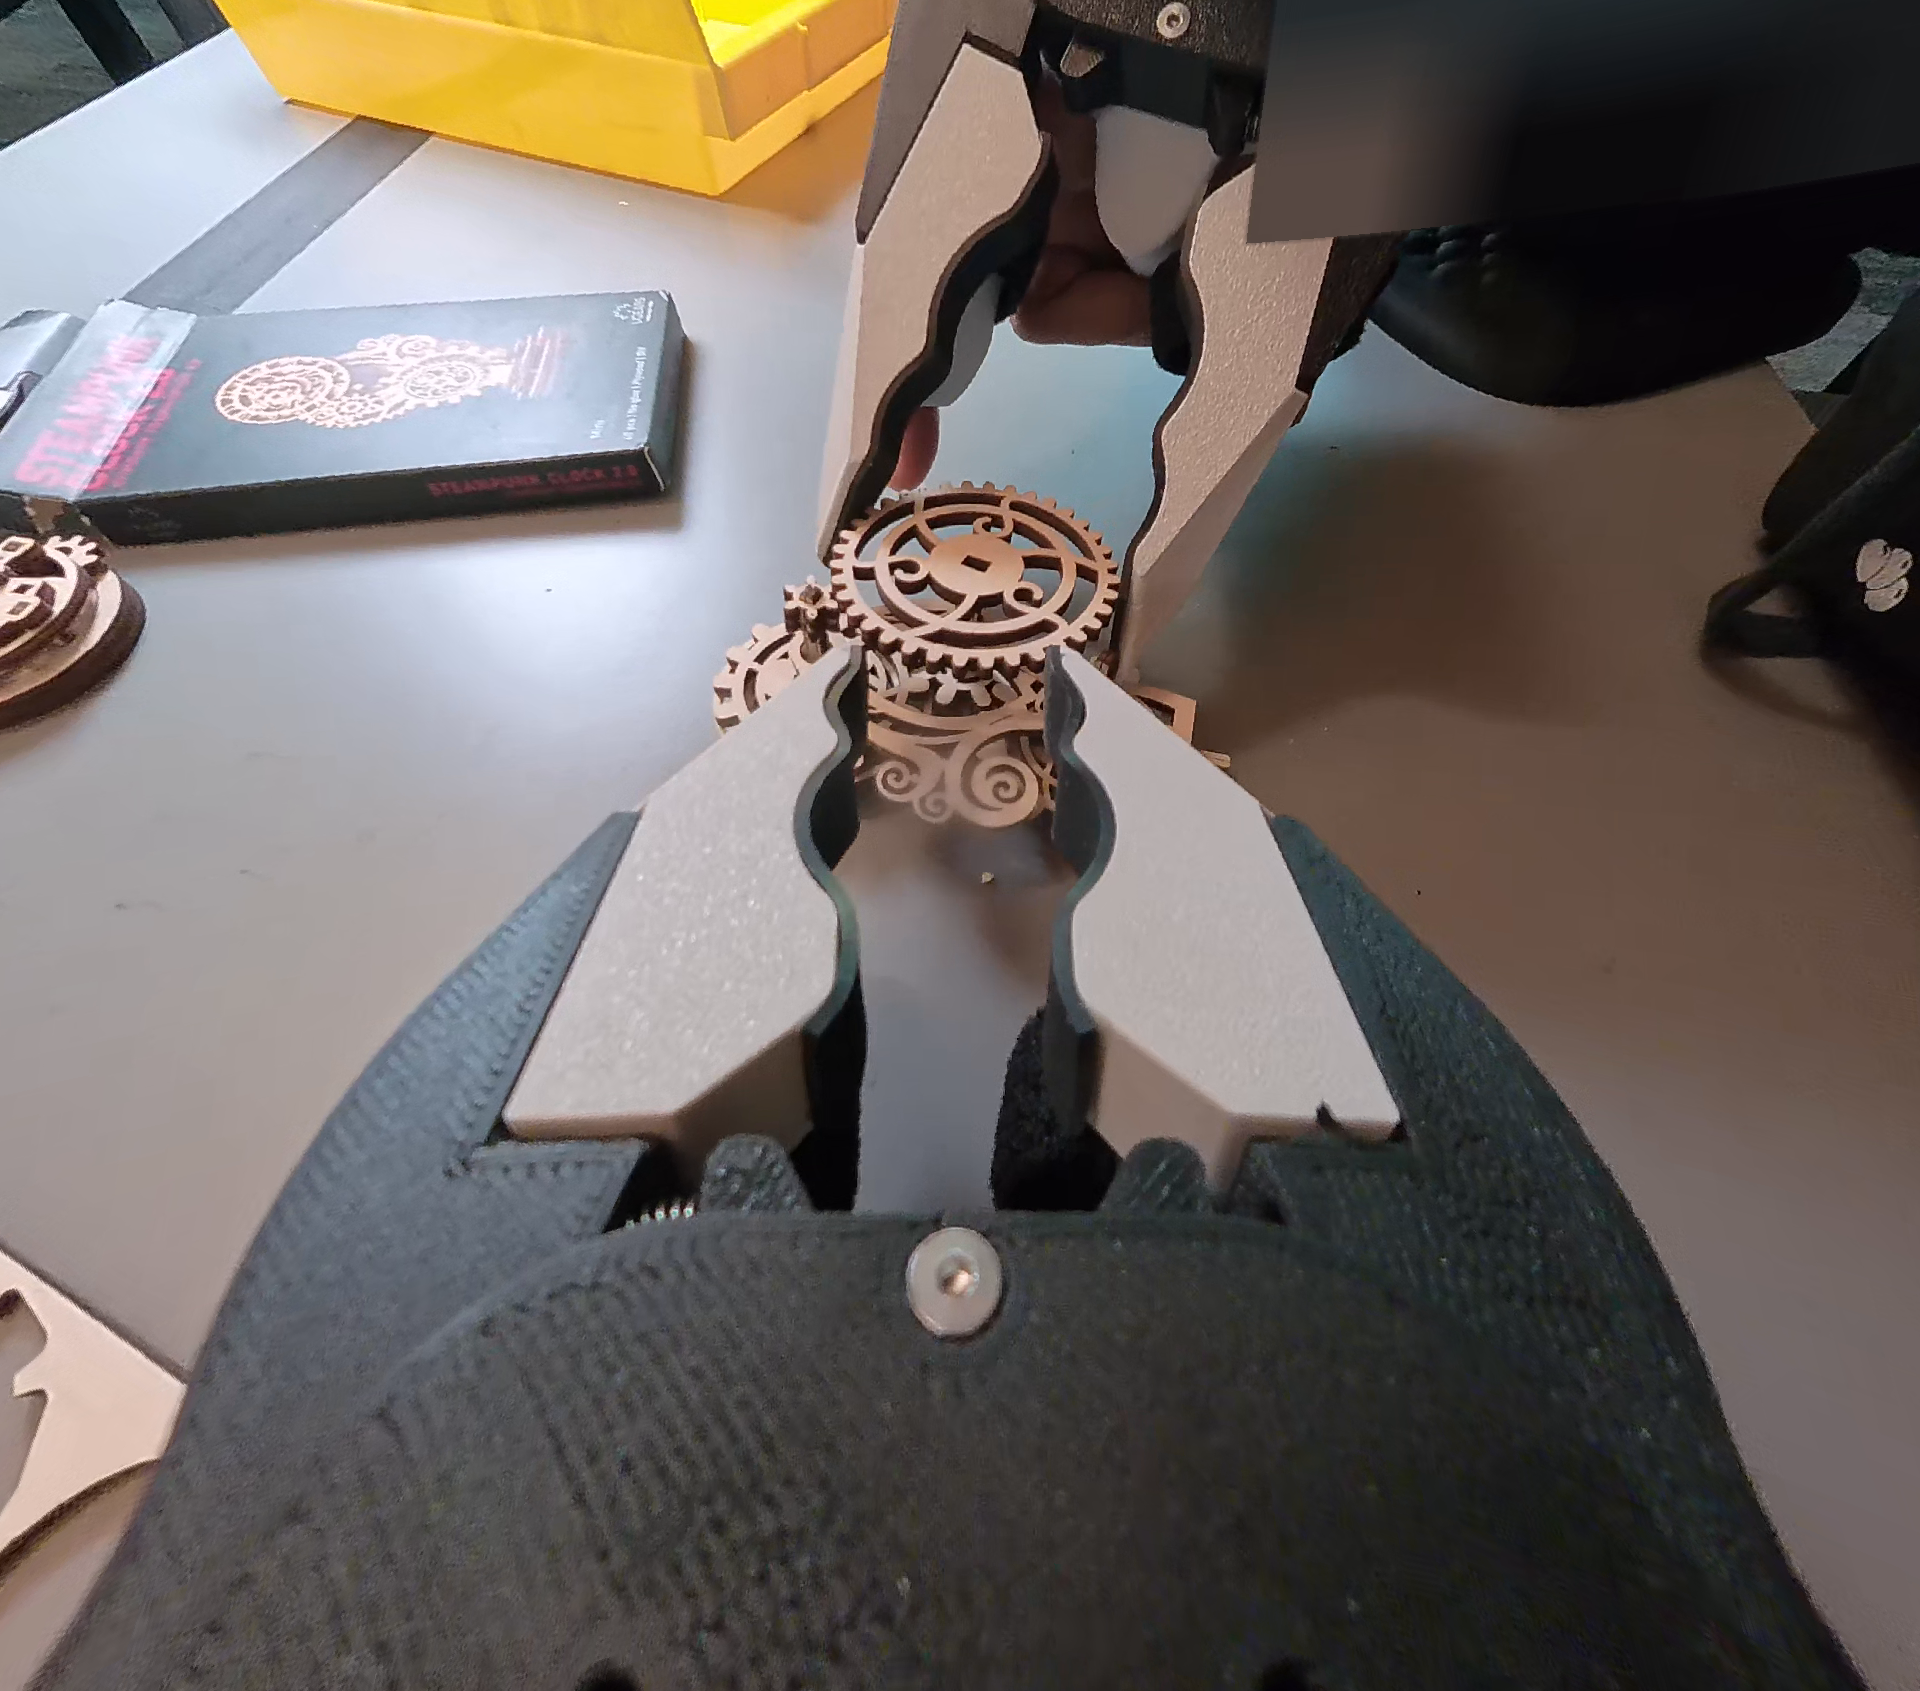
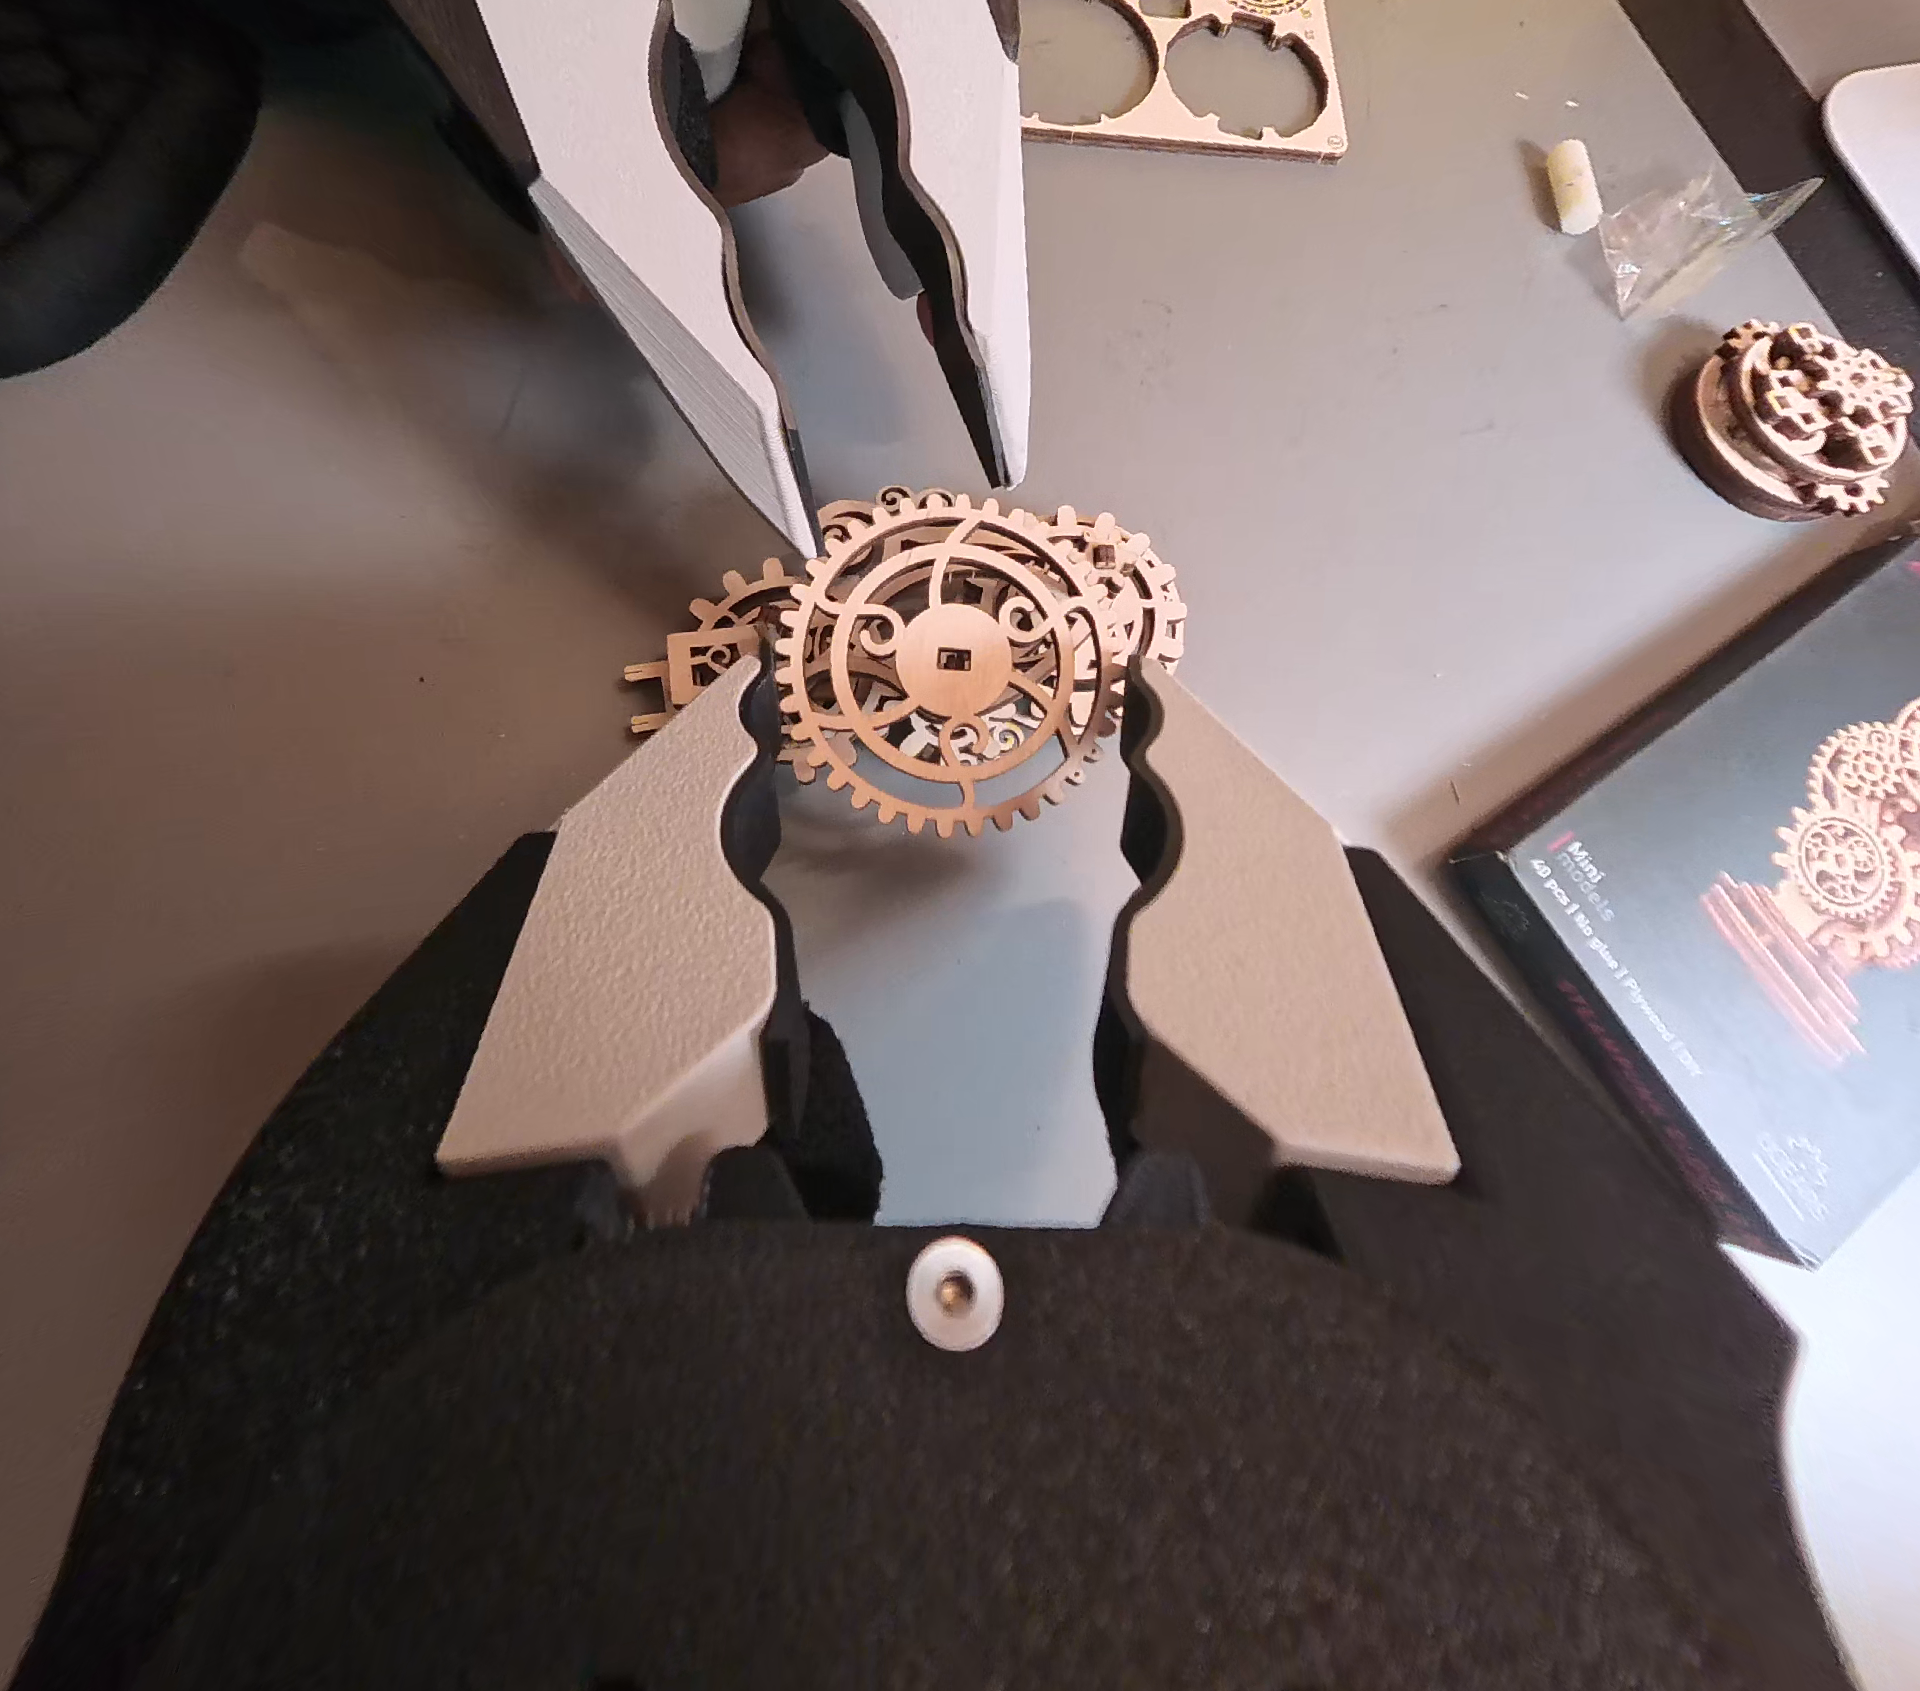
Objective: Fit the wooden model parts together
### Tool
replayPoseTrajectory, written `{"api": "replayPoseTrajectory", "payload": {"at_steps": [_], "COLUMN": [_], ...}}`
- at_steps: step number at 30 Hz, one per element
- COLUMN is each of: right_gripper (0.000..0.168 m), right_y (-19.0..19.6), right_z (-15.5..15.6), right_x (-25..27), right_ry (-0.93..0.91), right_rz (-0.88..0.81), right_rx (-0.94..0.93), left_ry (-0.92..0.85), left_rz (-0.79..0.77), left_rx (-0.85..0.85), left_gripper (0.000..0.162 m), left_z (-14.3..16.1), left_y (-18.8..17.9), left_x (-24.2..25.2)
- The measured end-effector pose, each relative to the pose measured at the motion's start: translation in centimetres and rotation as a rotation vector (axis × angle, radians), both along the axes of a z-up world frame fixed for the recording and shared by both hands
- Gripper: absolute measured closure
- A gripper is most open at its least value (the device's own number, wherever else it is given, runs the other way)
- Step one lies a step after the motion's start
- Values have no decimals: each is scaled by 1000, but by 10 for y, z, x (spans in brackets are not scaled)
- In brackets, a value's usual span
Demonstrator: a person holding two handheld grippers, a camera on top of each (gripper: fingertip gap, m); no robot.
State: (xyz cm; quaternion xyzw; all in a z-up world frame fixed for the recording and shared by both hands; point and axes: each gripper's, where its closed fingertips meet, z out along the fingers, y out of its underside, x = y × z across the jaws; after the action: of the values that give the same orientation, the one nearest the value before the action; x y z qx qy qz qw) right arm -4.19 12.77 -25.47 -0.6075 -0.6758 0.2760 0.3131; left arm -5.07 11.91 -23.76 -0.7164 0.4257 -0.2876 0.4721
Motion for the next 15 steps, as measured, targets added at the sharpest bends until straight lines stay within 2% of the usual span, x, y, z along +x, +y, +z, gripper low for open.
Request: {"api": "replayPoseTrajectory", "payload": {"at_steps": [7,15], "right_gripper": [104,104], "right_y": [2,3], "right_z": [-1,0], "right_x": [1,-2], "right_ry": [-37,-63], "right_rz": [-38,22], "right_rx": [-27,-2], "left_ry": [13,39], "left_rz": [4,1], "left_rx": [12,28], "left_gripper": [134,137], "left_z": [0,-2], "left_y": [1,0], "left_x": [0,-1]}}
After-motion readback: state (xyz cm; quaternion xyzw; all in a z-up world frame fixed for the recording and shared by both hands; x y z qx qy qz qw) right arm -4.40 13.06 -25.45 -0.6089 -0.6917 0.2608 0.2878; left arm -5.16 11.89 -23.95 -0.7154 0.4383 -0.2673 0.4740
